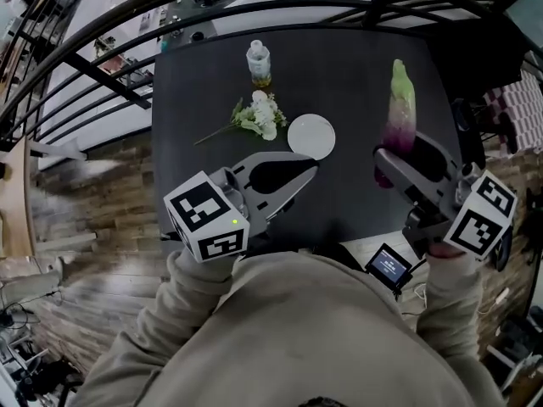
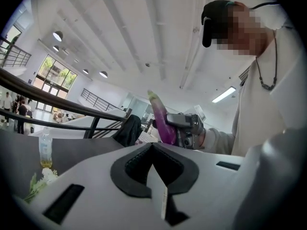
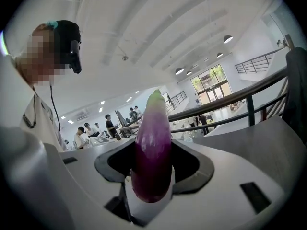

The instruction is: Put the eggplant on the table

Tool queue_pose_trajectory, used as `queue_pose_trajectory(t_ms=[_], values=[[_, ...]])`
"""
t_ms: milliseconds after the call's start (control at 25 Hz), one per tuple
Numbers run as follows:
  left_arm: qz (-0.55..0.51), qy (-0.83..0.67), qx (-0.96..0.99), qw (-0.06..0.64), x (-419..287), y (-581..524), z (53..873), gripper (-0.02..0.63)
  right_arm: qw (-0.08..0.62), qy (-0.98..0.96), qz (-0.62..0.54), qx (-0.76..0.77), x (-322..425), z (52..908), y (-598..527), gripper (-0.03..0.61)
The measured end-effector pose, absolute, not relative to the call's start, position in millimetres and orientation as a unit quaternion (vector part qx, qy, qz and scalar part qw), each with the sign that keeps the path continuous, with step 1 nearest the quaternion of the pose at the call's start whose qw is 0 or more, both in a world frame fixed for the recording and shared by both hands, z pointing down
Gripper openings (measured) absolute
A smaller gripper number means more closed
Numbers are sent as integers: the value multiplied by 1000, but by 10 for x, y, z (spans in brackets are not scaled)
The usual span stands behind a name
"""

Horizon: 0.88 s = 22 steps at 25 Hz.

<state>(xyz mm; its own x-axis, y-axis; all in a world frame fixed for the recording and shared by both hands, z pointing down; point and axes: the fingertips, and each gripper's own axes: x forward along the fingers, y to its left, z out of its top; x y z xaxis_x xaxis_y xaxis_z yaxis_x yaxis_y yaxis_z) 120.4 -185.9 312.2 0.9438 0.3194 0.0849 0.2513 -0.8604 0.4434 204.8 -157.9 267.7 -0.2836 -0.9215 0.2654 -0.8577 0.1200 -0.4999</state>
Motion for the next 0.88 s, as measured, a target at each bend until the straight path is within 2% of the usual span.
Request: queue_pose_trajectory(t_ms=[240, 520, 880], values=[[67, 122, 962, 234, 1192, -1940, 3127, 6, 38, 760, -301, -574, 2044, 2674, -1701, 233], [53, 64, 972, 220, 1209, -2174, 2984, 6, 26, 794, -295, -531, 2054, 2672, -1949, 233], [41, 62, 973, 220, 1204, -2107, 2895, 6, 18, 808, -298, -508, 2058, 2674, -2090, 233]])
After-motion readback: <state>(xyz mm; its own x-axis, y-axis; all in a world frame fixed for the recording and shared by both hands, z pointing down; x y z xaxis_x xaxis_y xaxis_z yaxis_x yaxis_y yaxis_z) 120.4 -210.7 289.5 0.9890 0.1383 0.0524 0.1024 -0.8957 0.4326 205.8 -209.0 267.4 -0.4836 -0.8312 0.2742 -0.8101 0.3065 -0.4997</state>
